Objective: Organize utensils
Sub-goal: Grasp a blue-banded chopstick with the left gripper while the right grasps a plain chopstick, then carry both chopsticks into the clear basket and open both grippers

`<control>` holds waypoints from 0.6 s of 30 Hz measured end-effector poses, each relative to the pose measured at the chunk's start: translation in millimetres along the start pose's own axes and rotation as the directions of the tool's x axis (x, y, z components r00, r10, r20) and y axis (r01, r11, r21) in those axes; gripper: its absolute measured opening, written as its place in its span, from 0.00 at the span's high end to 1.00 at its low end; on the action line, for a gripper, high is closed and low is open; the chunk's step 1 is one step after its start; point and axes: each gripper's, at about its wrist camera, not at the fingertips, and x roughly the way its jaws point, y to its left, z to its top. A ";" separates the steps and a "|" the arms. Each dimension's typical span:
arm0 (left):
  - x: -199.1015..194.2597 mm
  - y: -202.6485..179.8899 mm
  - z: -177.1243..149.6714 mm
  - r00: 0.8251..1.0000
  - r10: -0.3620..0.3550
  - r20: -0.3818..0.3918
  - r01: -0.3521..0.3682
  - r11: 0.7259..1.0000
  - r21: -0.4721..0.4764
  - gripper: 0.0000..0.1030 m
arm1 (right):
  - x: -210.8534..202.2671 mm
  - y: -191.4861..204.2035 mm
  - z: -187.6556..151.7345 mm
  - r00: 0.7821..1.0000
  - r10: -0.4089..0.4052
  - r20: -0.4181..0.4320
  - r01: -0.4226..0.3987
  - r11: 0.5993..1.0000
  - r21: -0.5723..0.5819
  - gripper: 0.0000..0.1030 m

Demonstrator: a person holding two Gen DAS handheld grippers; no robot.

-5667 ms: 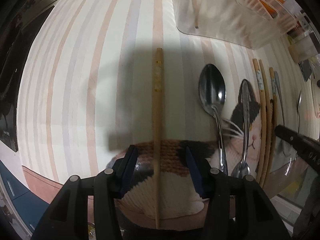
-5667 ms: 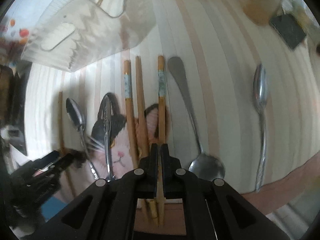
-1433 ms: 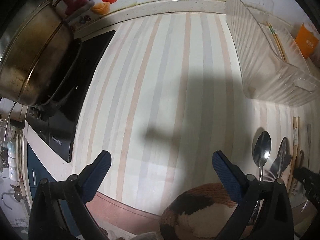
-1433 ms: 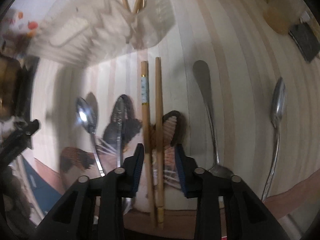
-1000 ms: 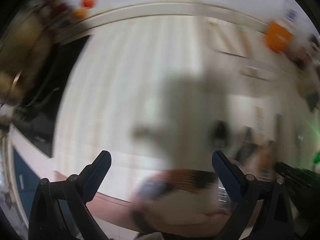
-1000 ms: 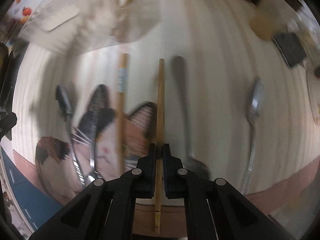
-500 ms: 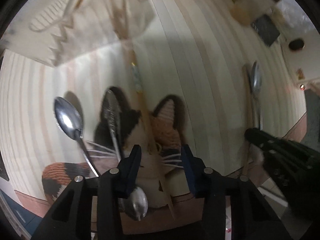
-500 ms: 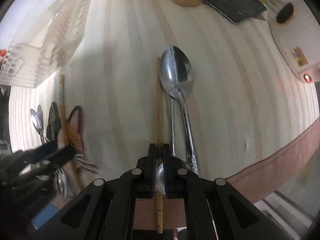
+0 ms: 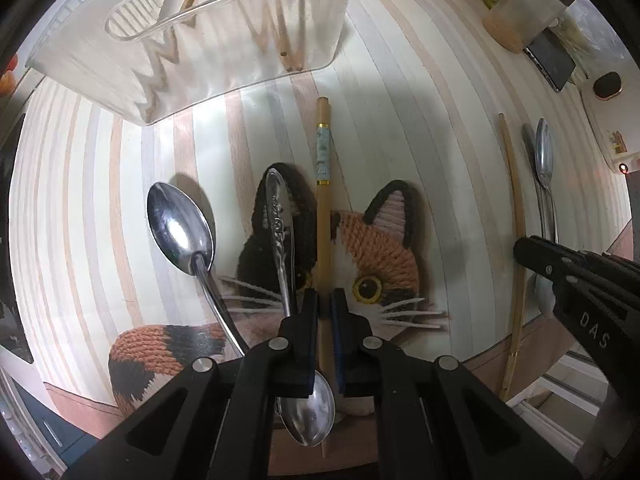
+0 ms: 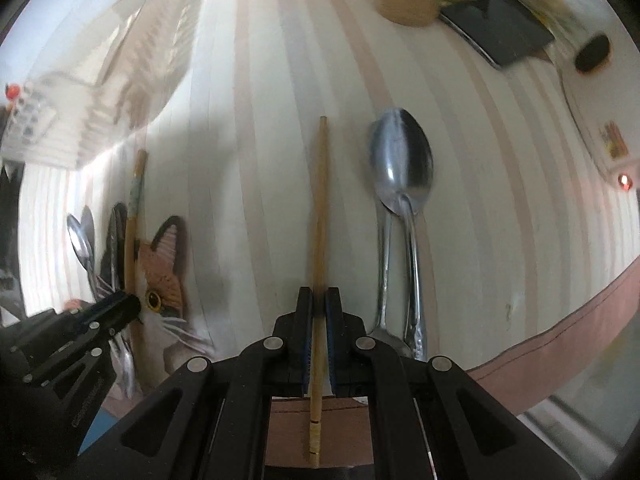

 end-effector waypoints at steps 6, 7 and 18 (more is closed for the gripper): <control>-0.9 0.2 -5.0 1.000 -0.015 0.005 0.015 1.000 0.007 0.86 | -6.1 16.9 -20.3 0.997 -0.057 -0.059 0.054 0.997 -0.060 0.92; -0.3 -2.1 -6.1 1.000 -0.015 0.006 0.015 1.000 0.011 0.84 | -6.9 22.2 -22.4 0.996 -0.065 -0.055 0.062 0.996 -0.067 0.92; -6.4 -24.6 -3.6 1.000 0.008 0.018 -0.008 0.999 0.038 0.96 | -14.9 57.2 -50.2 0.996 -0.084 0.009 0.084 0.996 -0.032 0.93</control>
